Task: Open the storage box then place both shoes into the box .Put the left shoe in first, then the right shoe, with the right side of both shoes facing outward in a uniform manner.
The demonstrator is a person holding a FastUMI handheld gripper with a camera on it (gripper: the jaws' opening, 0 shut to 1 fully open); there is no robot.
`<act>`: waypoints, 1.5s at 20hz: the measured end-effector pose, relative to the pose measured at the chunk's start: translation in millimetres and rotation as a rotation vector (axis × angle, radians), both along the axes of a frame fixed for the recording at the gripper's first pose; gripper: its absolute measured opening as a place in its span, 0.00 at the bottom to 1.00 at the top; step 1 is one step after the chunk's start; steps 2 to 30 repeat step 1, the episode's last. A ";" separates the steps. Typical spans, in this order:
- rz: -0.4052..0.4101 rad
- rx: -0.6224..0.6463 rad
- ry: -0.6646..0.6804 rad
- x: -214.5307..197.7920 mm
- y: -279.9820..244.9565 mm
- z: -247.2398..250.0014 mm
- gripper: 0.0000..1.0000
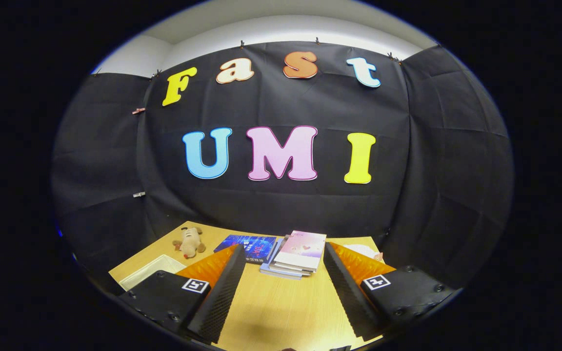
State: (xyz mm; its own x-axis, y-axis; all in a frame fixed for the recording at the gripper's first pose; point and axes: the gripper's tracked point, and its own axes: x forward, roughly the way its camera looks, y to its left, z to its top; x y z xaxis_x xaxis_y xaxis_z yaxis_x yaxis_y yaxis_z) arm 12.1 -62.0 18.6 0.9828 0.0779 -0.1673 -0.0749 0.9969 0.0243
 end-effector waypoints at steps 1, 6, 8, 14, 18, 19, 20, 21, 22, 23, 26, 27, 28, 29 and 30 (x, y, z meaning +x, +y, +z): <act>-0.003 0.000 -0.004 -1.8 3.9 -1.0 0.98; -0.003 0.000 -0.004 -1.8 3.9 -1.0 0.98; -0.003 0.000 -0.004 -1.8 3.9 -1.0 0.98; -0.003 0.000 -0.004 -1.8 3.9 -1.0 0.98; -0.003 0.000 -0.004 -1.8 3.9 -1.0 0.98; -0.003 0.000 -0.004 -1.8 3.9 -1.0 0.98; -0.003 0.000 -0.004 -1.8 3.9 -1.0 0.98; -0.003 0.000 -0.004 -1.8 3.9 -1.0 0.98; -0.003 0.000 -0.004 -1.8 3.9 -1.0 0.98; -0.003 0.000 -0.004 -1.8 3.9 -1.0 0.98; -0.003 0.000 -0.004 -1.8 3.9 -1.0 0.98; -0.003 0.000 -0.004 -1.8 3.9 -1.0 0.98; -0.003 0.000 -0.004 -1.8 3.9 -1.0 0.98; -0.003 0.000 -0.004 -1.8 3.9 -1.0 0.98; -0.003 0.000 -0.004 -1.8 3.9 -1.0 0.98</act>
